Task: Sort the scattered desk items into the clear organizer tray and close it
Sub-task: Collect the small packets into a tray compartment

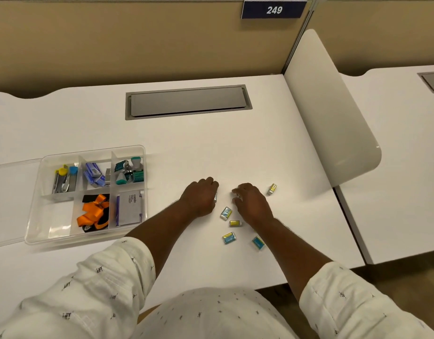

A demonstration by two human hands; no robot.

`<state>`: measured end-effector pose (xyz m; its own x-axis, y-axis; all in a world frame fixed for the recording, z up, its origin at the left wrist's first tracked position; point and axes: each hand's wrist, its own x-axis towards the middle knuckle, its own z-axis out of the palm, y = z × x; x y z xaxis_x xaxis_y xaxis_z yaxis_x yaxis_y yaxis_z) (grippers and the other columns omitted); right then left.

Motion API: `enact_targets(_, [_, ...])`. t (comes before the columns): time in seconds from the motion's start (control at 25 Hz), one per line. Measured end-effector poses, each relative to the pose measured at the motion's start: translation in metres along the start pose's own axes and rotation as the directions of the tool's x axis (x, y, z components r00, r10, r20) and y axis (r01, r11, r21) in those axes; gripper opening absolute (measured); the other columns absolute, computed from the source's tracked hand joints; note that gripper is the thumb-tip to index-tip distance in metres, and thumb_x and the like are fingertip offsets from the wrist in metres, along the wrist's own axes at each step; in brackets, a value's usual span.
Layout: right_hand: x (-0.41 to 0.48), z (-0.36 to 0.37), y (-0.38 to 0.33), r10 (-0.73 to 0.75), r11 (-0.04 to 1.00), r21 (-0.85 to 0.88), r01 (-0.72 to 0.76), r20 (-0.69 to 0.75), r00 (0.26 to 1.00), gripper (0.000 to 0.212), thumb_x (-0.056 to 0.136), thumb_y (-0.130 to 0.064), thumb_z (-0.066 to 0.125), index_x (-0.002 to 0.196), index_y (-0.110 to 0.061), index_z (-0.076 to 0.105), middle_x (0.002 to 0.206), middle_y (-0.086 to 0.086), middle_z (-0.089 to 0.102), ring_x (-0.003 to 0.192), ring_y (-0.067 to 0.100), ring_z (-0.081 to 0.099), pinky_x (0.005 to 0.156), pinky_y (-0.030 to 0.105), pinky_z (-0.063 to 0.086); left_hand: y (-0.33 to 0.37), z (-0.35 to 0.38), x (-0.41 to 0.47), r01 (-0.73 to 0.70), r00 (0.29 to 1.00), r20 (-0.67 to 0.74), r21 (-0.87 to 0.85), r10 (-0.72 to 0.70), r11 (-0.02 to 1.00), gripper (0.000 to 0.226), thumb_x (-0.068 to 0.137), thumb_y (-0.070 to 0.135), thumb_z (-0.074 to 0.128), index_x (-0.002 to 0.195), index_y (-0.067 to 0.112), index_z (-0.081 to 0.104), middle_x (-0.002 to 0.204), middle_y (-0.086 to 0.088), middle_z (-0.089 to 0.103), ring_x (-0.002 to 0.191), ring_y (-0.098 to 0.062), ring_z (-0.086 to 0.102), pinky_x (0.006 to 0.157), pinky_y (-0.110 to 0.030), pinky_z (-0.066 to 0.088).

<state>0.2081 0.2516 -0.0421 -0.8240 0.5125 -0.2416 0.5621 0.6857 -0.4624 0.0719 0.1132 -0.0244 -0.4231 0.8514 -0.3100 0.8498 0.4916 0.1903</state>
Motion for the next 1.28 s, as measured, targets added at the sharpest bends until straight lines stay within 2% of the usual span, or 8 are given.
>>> enact_targets(0.2, [-0.007,-0.003,-0.013,-0.065,0.996,0.054,0.07,-0.09,0.994,0.038,0.094,-0.017,0.058,0.131,-0.019,0.059,0.135,-0.001,0.055,0.12,0.019,0.056,0.096,0.028,0.043,-0.011,-0.002,-0.024,0.067,0.994,-0.062,-0.324,-0.091,0.944,0.035,0.078,0.021,0.064,0.111,0.021,0.053,0.114,0.002,0.058,0.102,-0.023,0.056,0.079,-0.033,0.045])
enact_targets(0.32, [-0.011,0.0,-0.028,-0.095,0.984,0.139,0.11,-0.109,0.989,0.045,0.091,-0.013,0.06,0.135,-0.021,0.054,0.136,-0.002,0.055,0.125,0.017,0.051,0.101,0.023,0.037,-0.021,-0.007,-0.045,0.078,0.987,-0.099,-0.411,-0.13,0.908,0.034,0.074,0.022,0.066,0.107,0.026,0.056,0.105,0.007,0.062,0.096,-0.02,0.06,0.078,-0.029,0.045])
enact_targets(0.56, [-0.013,0.02,-0.082,-0.168,0.952,0.232,0.2,-0.149,0.974,0.046,0.091,-0.033,0.067,0.134,-0.023,0.054,0.13,-0.008,0.061,0.12,0.011,0.055,0.099,0.021,0.039,-0.048,-0.016,-0.093,0.116,0.935,-0.237,-0.498,-0.264,0.86,0.044,0.082,0.034,0.07,0.125,0.025,0.061,0.122,0.011,0.064,0.105,-0.011,0.06,0.08,-0.018,0.039])
enact_targets(0.68, [-0.012,0.038,-0.12,-0.231,0.93,0.246,0.272,-0.185,0.955,0.045,0.09,-0.031,0.069,0.132,-0.02,0.054,0.129,-0.006,0.062,0.117,0.013,0.058,0.1,0.03,0.046,-0.071,-0.023,-0.12,0.126,0.91,-0.284,-0.503,-0.302,0.855,0.047,0.086,0.038,0.068,0.13,0.024,0.06,0.128,0.008,0.062,0.113,-0.011,0.057,0.088,-0.021,0.043])
enact_targets(0.8, [-0.013,0.055,-0.162,-0.265,0.906,0.261,0.332,-0.26,0.928,0.041,0.089,-0.029,0.072,0.126,-0.02,0.056,0.123,-0.007,0.062,0.11,0.012,0.06,0.093,0.028,0.048,-0.103,-0.03,-0.145,0.126,0.913,-0.29,-0.469,-0.287,0.874,0.049,0.086,0.036,0.067,0.132,0.025,0.057,0.132,0.005,0.061,0.119,-0.014,0.054,0.096,-0.027,0.042])
enact_targets(0.96, [-0.026,0.084,-0.227,-0.321,0.871,0.271,0.409,-0.316,0.893,0.031,0.087,-0.025,0.073,0.113,-0.018,0.058,0.113,-0.007,0.056,0.1,0.007,0.057,0.082,0.028,0.051,-0.167,-0.034,-0.185,0.189,0.89,-0.306,-0.427,-0.337,0.885,0.053,0.081,0.04,0.07,0.131,0.029,0.056,0.13,0.004,0.062,0.116,-0.017,0.056,0.09,-0.027,0.043])
enact_targets(1.12, [-0.04,0.111,-0.285,-0.297,0.891,0.293,0.348,-0.204,0.933,0.037,0.088,-0.028,0.07,0.122,-0.024,0.055,0.119,-0.006,0.06,0.102,0.009,0.059,0.084,0.026,0.051,-0.23,-0.023,-0.231,0.182,0.854,-0.379,-0.426,-0.357,0.886,0.051,0.076,0.041,0.073,0.122,0.024,0.06,0.122,0.0,0.063,0.11,-0.019,0.057,0.091,-0.032,0.044])
enact_targets(1.28, [-0.047,0.145,-0.339,-0.315,0.922,0.201,0.333,-0.115,0.942,0.045,0.088,-0.039,0.068,0.129,-0.028,0.055,0.126,-0.003,0.062,0.111,0.017,0.057,0.093,0.032,0.048,-0.289,-0.003,-0.274,0.199,0.842,-0.422,-0.337,-0.336,0.92,0.047,0.074,0.039,0.072,0.116,0.021,0.06,0.134,0.001,0.056,0.131,-0.02,0.044,0.108,-0.036,0.033])
